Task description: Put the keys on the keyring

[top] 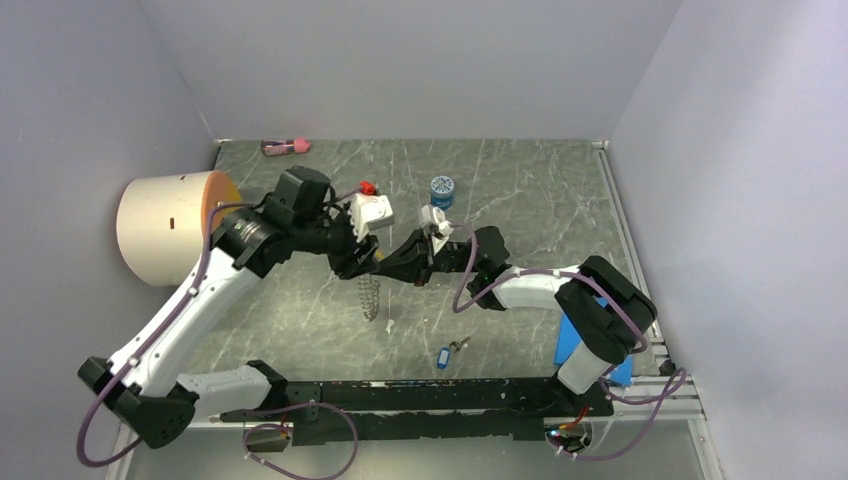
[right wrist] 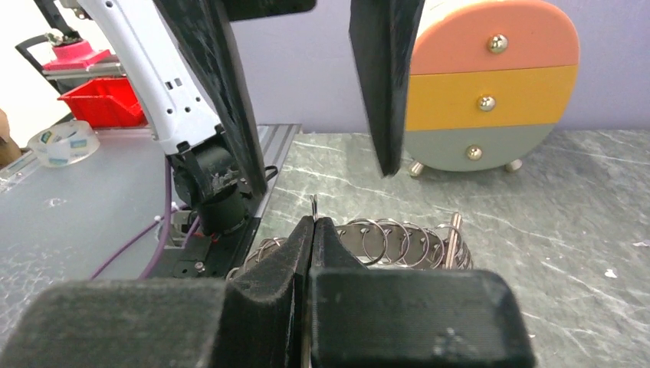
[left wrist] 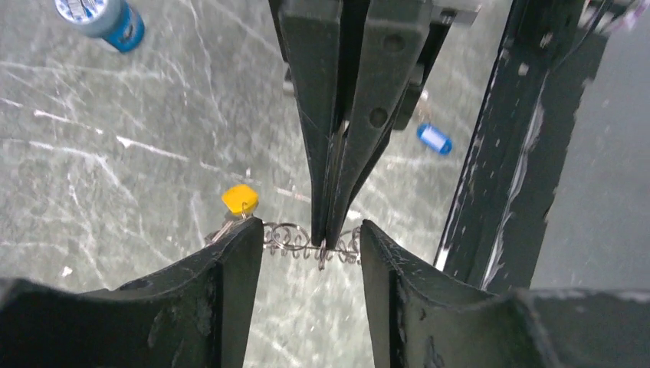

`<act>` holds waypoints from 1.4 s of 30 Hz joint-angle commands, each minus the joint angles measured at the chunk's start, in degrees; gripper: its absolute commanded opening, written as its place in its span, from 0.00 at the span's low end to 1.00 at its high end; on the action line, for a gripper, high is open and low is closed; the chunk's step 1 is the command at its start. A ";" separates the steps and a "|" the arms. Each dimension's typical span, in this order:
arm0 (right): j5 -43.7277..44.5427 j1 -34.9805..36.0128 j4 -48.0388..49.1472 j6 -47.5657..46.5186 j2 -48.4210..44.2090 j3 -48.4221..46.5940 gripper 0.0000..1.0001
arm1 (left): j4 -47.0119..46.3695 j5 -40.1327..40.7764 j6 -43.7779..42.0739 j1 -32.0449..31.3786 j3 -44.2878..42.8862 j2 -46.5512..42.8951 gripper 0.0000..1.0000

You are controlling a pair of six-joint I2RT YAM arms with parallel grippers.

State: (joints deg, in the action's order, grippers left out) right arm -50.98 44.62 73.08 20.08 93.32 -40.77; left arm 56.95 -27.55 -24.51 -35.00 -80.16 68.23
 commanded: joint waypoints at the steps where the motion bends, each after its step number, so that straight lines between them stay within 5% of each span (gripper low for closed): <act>1: 1.79 -0.15 10.62 3.63 -3.18 1.70 0.00 | -17.72 -6.95 11.95 1.90 4.46 -5.87 0.56; 9: 2.97 -0.77 5.10 -1.49 -10.96 5.24 0.00 | -48.41 -28.86 36.54 18.48 20.14 -12.00 0.59; 16: 0.92 -2.68 2.50 -9.33 -17.61 9.67 0.00 | -78.28 -35.60 47.93 20.41 36.36 -17.42 0.59; 24: -3.47 -5.33 17.41 0.70 -16.00 10.62 0.00 | -81.94 -38.83 35.53 18.01 45.80 -25.82 0.58; 30: -2.82 -5.23 25.04 7.49 -12.50 9.38 0.00 | -76.84 -26.80 22.39 8.28 49.46 -29.67 0.53; 42: -2.01 -5.16 25.09 8.70 -11.94 9.07 0.00 | -82.23 -17.81 21.41 3.99 49.35 -24.11 0.38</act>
State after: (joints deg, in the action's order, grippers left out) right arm -53.21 39.42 85.12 27.27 81.80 -29.28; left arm -21.85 -49.10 -0.99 -30.52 -30.50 43.83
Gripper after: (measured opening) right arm 0.017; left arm 0.396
